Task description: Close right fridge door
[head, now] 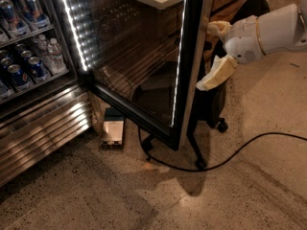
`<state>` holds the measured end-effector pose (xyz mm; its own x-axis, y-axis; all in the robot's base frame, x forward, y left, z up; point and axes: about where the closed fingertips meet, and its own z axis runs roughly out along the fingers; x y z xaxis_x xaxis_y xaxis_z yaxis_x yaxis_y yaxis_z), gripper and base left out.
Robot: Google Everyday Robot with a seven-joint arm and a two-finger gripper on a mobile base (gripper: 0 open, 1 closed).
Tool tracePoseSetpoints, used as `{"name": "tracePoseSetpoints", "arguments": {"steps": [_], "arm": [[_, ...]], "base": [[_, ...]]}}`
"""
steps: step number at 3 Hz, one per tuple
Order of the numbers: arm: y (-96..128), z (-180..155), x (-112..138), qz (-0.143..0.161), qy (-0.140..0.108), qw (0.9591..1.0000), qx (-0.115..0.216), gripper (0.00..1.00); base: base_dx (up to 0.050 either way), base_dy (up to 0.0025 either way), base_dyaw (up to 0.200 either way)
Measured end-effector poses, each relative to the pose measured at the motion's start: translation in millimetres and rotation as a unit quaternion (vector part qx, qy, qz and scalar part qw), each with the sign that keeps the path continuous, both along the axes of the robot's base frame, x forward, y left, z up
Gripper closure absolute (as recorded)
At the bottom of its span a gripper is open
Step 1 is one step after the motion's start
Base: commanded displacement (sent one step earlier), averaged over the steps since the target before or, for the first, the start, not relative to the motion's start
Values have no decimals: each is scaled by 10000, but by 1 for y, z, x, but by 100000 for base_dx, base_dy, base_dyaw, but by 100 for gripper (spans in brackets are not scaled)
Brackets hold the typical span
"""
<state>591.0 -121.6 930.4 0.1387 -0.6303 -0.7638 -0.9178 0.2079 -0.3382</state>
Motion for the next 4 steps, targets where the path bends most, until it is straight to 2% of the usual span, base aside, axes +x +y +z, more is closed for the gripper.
{"name": "tracePoseSetpoints", "arguments": {"steps": [1,3,4], "arm": [[14,-4,0,244,94,9996,48,0],[8,-7,-8,247,96,9996,49,0],[7,-7,-11,250,93,9996,50,0]], "base": [[0,0,0],[-1,2,19982],[0,0,0]]}}
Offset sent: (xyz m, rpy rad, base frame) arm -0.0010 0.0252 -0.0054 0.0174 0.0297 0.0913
